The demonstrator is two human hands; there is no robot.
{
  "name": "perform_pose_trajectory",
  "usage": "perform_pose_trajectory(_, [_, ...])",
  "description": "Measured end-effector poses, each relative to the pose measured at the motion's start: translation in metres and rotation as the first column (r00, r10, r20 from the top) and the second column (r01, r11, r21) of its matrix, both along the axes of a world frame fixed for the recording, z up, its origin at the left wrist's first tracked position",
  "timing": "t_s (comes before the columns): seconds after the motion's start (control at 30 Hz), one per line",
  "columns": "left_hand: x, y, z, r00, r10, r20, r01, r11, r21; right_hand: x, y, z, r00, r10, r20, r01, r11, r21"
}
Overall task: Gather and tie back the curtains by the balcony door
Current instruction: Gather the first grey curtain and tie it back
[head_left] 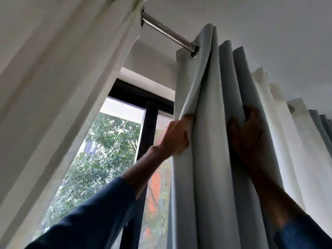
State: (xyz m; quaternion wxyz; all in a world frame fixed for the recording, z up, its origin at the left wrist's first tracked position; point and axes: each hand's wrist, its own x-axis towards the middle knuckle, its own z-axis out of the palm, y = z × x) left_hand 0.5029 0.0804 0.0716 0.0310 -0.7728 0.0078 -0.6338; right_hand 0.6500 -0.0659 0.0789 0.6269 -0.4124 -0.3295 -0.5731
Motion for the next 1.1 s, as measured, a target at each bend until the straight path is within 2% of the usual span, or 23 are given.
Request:
perform_pose_trajectory(0.07, [-0.015,0.003,0.010,0.994,0.066,0.089,-0.072,0.996,0.062,-0.016,0.000,0.019,0.976,-0.047,0.214,-0.005,0.972,0.234])
perform_pose_trajectory(0.1, [-0.022,0.001,0.018,0.989,0.092,0.118,-0.099,0.993,0.061,-0.029,-0.002,0.029,0.952,-0.094,0.291,0.006,0.957,0.292])
perform_pose_trajectory(0.13, [-0.029,-0.002,0.026,0.982,0.116,0.152,-0.126,0.990,0.060,-0.037,-0.005,0.041,0.936,-0.067,0.347,-0.036,0.959,0.281])
perform_pose_trajectory(0.17, [-0.035,-0.009,0.034,0.976,0.130,0.177,-0.142,0.988,0.060,-0.047,-0.009,0.053,0.933,0.003,0.361,-0.088,0.972,0.220])
perform_pose_trajectory(0.2, [-0.041,-0.016,0.041,0.972,0.128,0.199,-0.145,0.987,0.074,-0.059,-0.014,0.063,0.937,0.137,0.321,-0.171,0.982,0.083])
perform_pose_trajectory(0.27, [-0.048,-0.029,0.053,0.967,0.139,0.213,-0.161,0.982,0.094,-0.074,-0.015,0.079,0.939,0.319,0.128,-0.286,0.932,-0.224])
perform_pose_trajectory(0.3, [-0.050,-0.037,0.055,0.963,0.167,0.210,-0.188,0.979,0.084,-0.076,-0.013,0.083,0.957,0.288,0.041,-0.257,0.903,-0.345])
perform_pose_trajectory(0.33, [-0.052,-0.041,0.056,0.956,0.208,0.207,-0.225,0.972,0.063,-0.075,-0.009,0.086,0.984,0.180,0.013,-0.159,0.897,-0.412])
perform_pose_trajectory(0.4, [-0.057,-0.042,0.054,0.921,0.310,0.235,-0.324,0.946,0.023,-0.074,0.000,0.083,1.000,0.001,0.024,0.009,0.903,-0.429])
perform_pose_trajectory(0.53, [-0.085,-0.024,0.058,0.821,0.468,0.327,-0.486,0.874,-0.029,-0.085,0.012,0.082,0.994,0.100,0.037,-0.075,0.898,-0.433])
perform_pose_trajectory(0.6, [-0.107,-0.015,0.064,0.766,0.518,0.380,-0.540,0.840,-0.054,-0.100,0.018,0.081,0.988,0.091,0.124,-0.021,0.877,-0.481])
perform_pose_trajectory(0.67, [-0.129,-0.008,0.067,0.717,0.584,0.380,-0.575,0.804,-0.151,-0.119,0.022,0.084,0.971,0.082,0.223,0.044,0.861,-0.508])
perform_pose_trajectory(0.7, [-0.137,-0.005,0.067,0.704,0.607,0.369,-0.583,0.791,-0.189,-0.128,0.024,0.086,0.970,0.098,0.225,0.034,0.855,-0.518])
perform_pose_trajectory(0.77, [-0.141,-0.008,0.062,0.712,0.616,0.337,-0.601,0.783,-0.163,-0.137,0.027,0.090,0.970,0.130,0.206,-0.005,0.856,-0.518])
perform_pose_trajectory(0.83, [-0.129,-0.020,0.054,0.746,0.596,0.297,-0.619,0.785,-0.020,-0.142,0.031,0.090,0.970,0.148,0.193,-0.037,0.874,-0.485])
perform_pose_trajectory(0.9, [-0.114,-0.029,0.045,0.816,0.520,0.252,-0.555,0.827,0.092,-0.144,0.033,0.086,0.966,0.159,0.202,-0.049,0.886,-0.461])
perform_pose_trajectory(1.0, [-0.102,-0.039,0.047,0.892,0.397,0.217,-0.425,0.900,0.100,-0.145,0.024,0.078,0.946,0.154,0.287,-0.022,0.909,-0.416])
perform_pose_trajectory(1.1, [-0.090,-0.056,0.047,0.899,0.335,0.282,-0.364,0.930,0.056,-0.127,0.021,0.072,0.922,0.157,0.354,0.001,0.913,-0.408])
